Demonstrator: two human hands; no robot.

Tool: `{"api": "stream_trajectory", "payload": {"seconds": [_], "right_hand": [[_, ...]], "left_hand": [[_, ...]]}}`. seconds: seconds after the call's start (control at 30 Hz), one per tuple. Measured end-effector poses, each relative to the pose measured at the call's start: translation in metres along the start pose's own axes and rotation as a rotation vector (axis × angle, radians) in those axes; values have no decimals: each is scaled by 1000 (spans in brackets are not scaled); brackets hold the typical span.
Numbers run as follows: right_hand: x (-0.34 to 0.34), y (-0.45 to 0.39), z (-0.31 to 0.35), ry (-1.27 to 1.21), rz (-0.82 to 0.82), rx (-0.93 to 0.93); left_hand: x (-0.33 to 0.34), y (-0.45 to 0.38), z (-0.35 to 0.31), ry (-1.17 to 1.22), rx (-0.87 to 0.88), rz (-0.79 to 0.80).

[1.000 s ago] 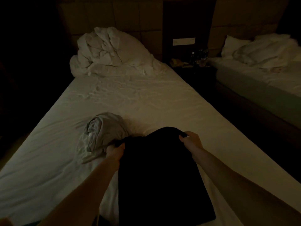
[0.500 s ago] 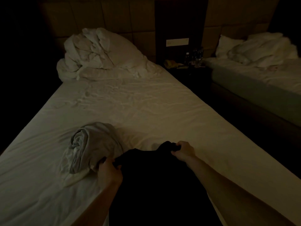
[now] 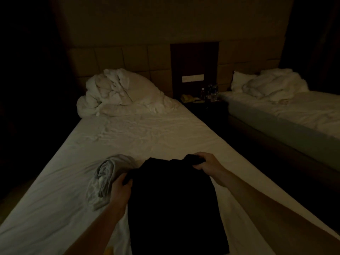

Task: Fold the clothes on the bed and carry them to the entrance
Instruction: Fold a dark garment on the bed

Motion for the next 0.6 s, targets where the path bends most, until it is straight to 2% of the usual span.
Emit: {"api": "stream_trajectory", "payload": {"seconds": [0.13,0.33,0.6], "right_hand": [[-12,55,43,-56,7,-113],[-27,126,86,-235,64,-138],[-12,199,126,-347,73,-158]], "left_hand": [[-17,41,-46,171,42,105],[-43,93,-91,333,58,47],[-95,166,-136,419,46,73]]}}
Point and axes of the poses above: each hand's wrist, its own y-axis away from the middle knuckle, its own x-axis out of the palm, z = x × y, the point moved 3 cm from there along -y, towards the middle knuckle, and after that the axes turned 3 degrees about -y, right-handed, at the moved point
